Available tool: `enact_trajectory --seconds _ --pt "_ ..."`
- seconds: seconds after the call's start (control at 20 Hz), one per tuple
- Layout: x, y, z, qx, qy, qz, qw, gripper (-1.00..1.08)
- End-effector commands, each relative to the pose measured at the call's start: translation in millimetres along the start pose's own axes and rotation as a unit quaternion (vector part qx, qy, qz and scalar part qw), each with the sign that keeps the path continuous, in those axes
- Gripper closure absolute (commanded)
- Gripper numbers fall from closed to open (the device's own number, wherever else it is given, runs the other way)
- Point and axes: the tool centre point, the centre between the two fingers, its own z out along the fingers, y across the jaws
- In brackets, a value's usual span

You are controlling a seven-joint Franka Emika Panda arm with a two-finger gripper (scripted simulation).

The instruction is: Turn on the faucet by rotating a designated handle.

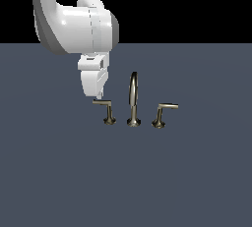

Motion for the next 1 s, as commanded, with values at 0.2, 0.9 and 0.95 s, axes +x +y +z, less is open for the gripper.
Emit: enact_trajectory --seconds 0.2,0.9,0.95 --pt "6.9 -12.0 12.3 0.001 -0.001 0.031 0.9995 1.08" --pt "-9.3 13.9 12.8 0.0 -0.001 0.033 0.9995 1.08" --pt "-11.7 17.4 12.9 0.0 -0.001 0.033 0.9995 1.08"
